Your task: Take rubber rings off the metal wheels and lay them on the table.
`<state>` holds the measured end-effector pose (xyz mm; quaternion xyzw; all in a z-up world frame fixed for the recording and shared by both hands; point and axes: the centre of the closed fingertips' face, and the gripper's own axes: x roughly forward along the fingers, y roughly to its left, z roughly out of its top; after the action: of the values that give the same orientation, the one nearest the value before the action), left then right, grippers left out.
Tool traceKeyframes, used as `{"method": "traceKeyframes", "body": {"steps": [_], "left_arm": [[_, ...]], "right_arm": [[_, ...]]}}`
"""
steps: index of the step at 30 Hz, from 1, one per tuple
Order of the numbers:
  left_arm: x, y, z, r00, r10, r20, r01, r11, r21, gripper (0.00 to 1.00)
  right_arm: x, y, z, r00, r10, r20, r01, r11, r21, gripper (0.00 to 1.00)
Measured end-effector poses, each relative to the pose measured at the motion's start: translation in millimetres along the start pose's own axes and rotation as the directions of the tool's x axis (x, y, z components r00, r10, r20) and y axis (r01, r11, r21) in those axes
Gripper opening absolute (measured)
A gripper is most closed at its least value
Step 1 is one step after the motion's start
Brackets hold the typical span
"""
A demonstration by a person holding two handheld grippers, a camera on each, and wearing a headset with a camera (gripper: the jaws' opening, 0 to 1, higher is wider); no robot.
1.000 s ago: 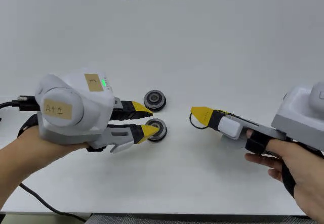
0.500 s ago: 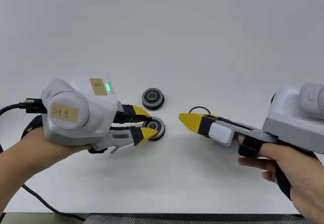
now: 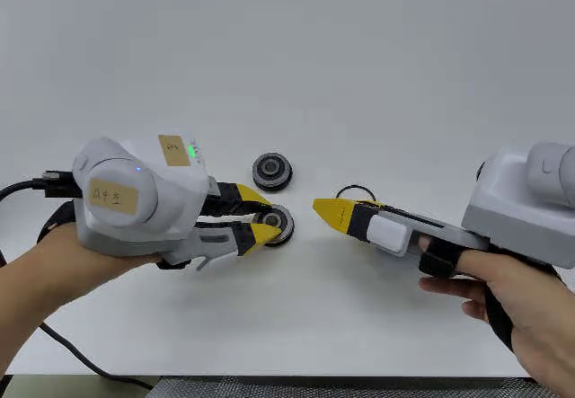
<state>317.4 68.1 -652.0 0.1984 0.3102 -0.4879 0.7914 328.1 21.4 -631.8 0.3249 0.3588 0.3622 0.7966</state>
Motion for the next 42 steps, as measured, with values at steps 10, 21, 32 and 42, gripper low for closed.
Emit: {"method": "traceKeyframes", "body": {"steps": [10,21,32,42], "left_arm": [[1.2,0.9,-0.3,1.0,0.001,-0.001,-0.001,1.0,0.001,0.15],[5.0,2.4,-2.4,1.0,-0.005,0.002,0.005,1.0,0.005,0.14],[3.8,1.4,-2.6,0.9999,-0.009,-0.007,0.009,0.999,0.041,0.13],[2.1,-0.2,-2.2,0.9999,-0.011,-0.009,0.012,0.999,0.051,0.13]], "right_arm": [[2.9,1.3,-1.6,0.9999,0.012,-0.009,-0.012,1.0,0.003,0.26],[8.8,5.1,-11.9,0.9986,0.038,-0.037,-0.037,0.999,0.027,0.26],[19.4,13.1,-23.3,0.9939,0.076,-0.08,-0.071,0.995,0.069,0.33],[32.4,11.7,-34.1,0.9919,0.075,-0.103,-0.062,0.99,0.126,0.35]]}}
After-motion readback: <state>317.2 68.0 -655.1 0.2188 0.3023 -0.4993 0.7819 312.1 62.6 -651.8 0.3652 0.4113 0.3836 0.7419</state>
